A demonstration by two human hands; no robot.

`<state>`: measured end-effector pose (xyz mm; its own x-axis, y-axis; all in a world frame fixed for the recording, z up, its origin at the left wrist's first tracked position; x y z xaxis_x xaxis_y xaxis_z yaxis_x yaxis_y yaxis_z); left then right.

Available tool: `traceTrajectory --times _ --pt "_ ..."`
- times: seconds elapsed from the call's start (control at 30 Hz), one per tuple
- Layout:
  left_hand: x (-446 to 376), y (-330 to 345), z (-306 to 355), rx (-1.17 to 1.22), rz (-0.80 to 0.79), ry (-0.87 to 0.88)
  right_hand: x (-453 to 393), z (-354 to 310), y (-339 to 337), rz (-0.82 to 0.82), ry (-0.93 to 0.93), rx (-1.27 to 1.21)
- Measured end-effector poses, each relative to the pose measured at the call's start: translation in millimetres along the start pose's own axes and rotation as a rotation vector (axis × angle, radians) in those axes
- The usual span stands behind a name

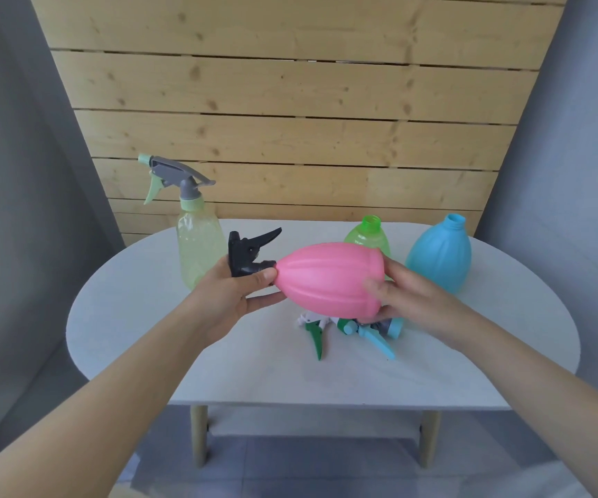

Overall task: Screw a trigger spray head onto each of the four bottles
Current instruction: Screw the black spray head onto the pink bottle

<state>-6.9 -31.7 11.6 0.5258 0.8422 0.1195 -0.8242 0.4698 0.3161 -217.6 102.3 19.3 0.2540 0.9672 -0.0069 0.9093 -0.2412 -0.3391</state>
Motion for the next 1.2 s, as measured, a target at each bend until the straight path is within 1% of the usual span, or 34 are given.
traceTrajectory --times 0.1,0.17,0.3,0.47,0.57,0.7,0.97,1.1,1.2 --pt "-1 0 2 0.004 -0.012 0.018 -2 -1 -4 0.047 -0.086 0.080" --pt "-1 0 3 -0.001 -0.018 0.033 0 -3 -6 0.081 -0.072 0.052" --pt "2 1 5 0.004 -0.066 0.027 3 -5 -7 0.180 -0.103 0.140" --pt "2 4 3 0.026 -0.008 0.038 4 -5 -5 0.105 -0.097 0.081" --pt "0 5 5 0.028 0.006 0.045 3 -4 -5 0.133 -0.073 0.051" --pt "-2 5 14 0.035 -0.029 0.078 3 -5 1 0.131 -0.032 -0.054" --pt "-1 6 18 0.054 -0.104 0.154 3 -6 -3 0.117 -0.008 -0.103" --pt "-1 5 18 0.052 -0.098 0.163 3 -4 -2 0.034 0.034 -0.034" --pt "-2 5 17 0.067 -0.091 0.169 3 -6 1 0.047 -0.005 0.093"
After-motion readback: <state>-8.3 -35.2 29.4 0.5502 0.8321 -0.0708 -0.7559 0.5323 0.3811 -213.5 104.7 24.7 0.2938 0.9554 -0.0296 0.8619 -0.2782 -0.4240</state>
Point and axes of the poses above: each hand's wrist, its own x-axis away from the middle knuckle, its own y-axis out of the palm, z = x × y, the point moved 2 cm from there along -x, towards the middle knuckle, and after that the axes turned 8 degrees about z, right-handed, at the moved point
